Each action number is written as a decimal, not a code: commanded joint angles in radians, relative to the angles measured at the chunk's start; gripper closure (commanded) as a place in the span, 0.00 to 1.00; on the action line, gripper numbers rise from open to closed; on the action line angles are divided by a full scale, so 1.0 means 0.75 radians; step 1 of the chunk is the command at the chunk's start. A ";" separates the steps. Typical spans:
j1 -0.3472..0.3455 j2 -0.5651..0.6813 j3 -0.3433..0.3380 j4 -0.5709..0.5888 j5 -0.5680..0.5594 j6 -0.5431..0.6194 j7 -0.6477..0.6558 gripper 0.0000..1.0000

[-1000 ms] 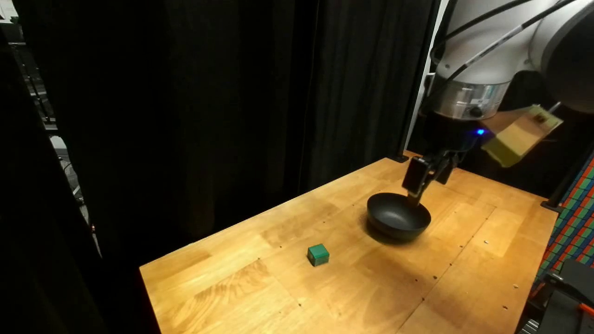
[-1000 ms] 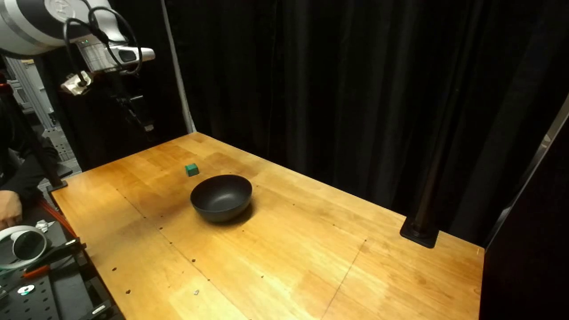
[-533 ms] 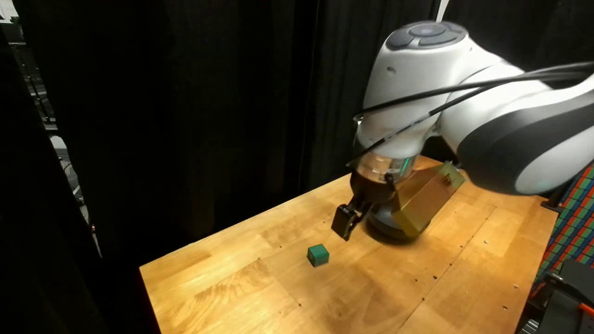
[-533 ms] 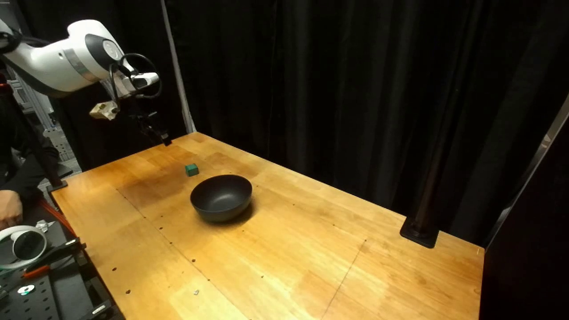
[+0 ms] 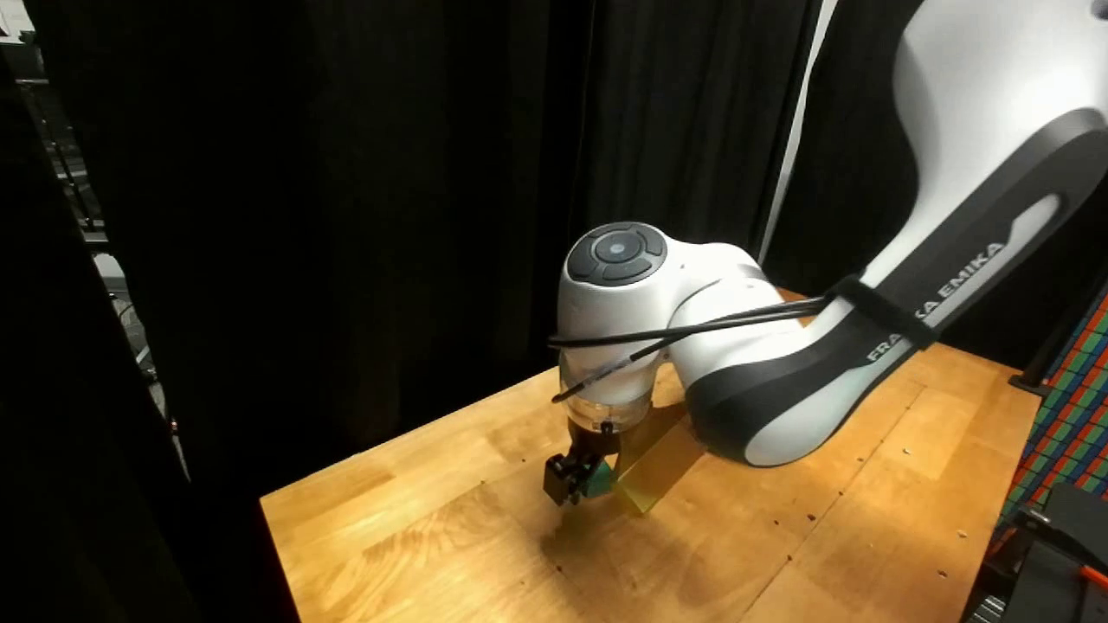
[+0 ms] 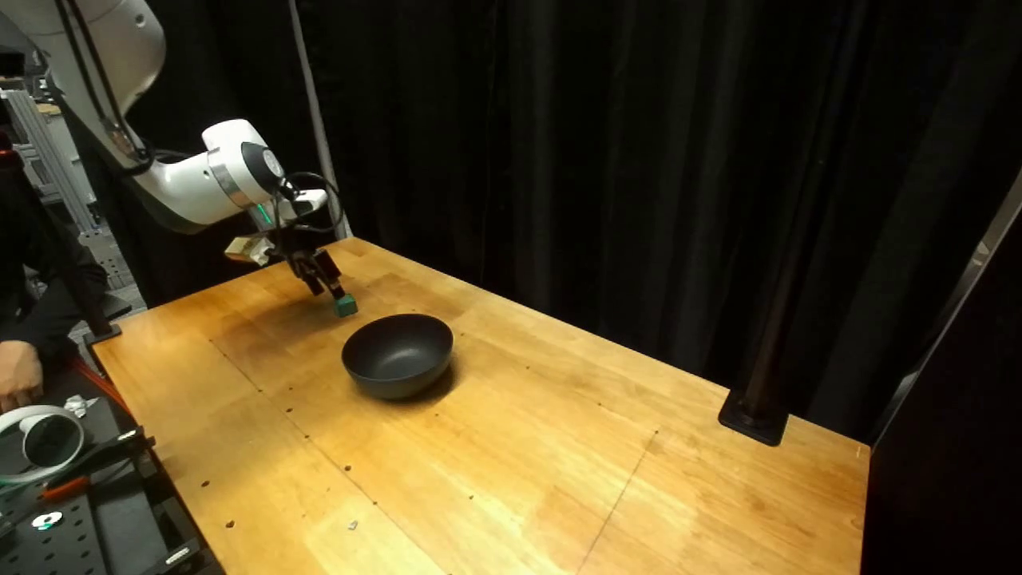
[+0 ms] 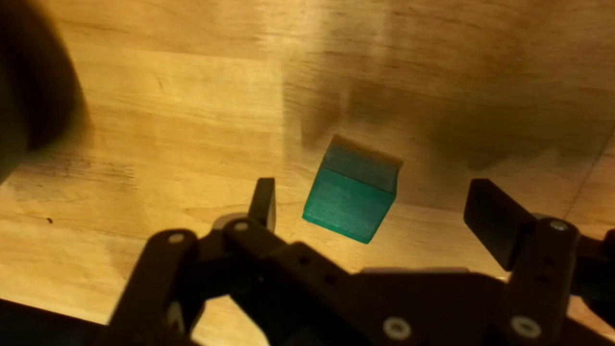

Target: Put the green block inside the black bowl

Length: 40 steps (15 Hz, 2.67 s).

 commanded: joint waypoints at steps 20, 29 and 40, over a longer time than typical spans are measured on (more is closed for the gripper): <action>0.086 -0.274 -0.283 -0.019 0.032 -0.393 -0.171 0.77; -0.163 -0.494 -0.227 -0.243 -0.183 -0.495 -0.082 0.12; -0.355 -1.167 -0.094 -0.395 0.442 -0.497 -0.881 0.00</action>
